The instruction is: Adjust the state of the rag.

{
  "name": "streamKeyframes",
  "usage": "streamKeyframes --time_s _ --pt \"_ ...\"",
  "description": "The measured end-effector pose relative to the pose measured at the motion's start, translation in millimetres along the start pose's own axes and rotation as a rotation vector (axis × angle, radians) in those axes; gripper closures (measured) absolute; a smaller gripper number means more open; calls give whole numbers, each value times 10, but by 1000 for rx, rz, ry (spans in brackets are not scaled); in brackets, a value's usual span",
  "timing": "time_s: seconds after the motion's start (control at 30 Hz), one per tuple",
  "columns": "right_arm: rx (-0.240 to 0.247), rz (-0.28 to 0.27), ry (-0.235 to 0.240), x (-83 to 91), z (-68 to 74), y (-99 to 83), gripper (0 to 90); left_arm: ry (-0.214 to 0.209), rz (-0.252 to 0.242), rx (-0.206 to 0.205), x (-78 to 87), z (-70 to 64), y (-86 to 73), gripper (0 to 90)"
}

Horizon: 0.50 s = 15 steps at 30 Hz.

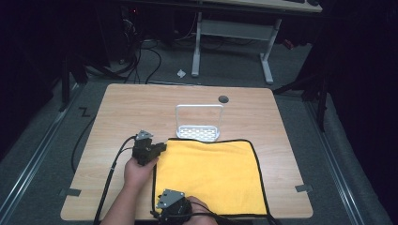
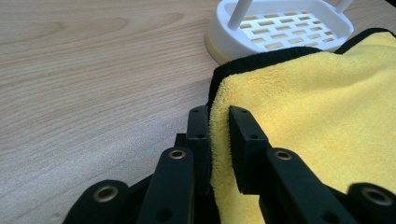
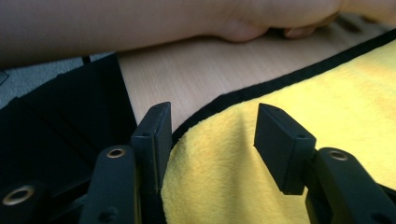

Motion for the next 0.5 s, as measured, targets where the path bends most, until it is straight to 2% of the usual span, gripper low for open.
streamKeyframes --time_s 0.17,0.2,0.23,0.3,0.4,0.43,0.5 --pt "4 6 2 -24 16 -19 477 0 1 1 0 0 0 785" --pt "9 12 -6 -29 17 -23 528 1 1 0 -1 -1 -1 785" --pt "9 12 -6 -29 17 -23 528 1 1 -1 -1 -2 -1 785" --pt "23 5 -23 -31 18 -34 587 -2 1 1 0 0 -1 785" --pt "30 6 -44 -22 6 -35 703 -2 3 3 0 2 -1 785" --pt "27 1 -53 -23 -6 -43 766 -2 3 4 -1 2 -1 785" --pt "30 -1 -58 -23 -15 -48 786 -2 4 6 -1 3 -1 785"
Point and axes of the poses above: each handheld gripper's, and its own axes: x roughly backward along the jaws, y roughly out of its top, z roughly to its left, the point moved 1 cm from there along -x, roughly forward along the jaws, and after that the axes turned 12 degrees about -y, right-handed, at the moved point
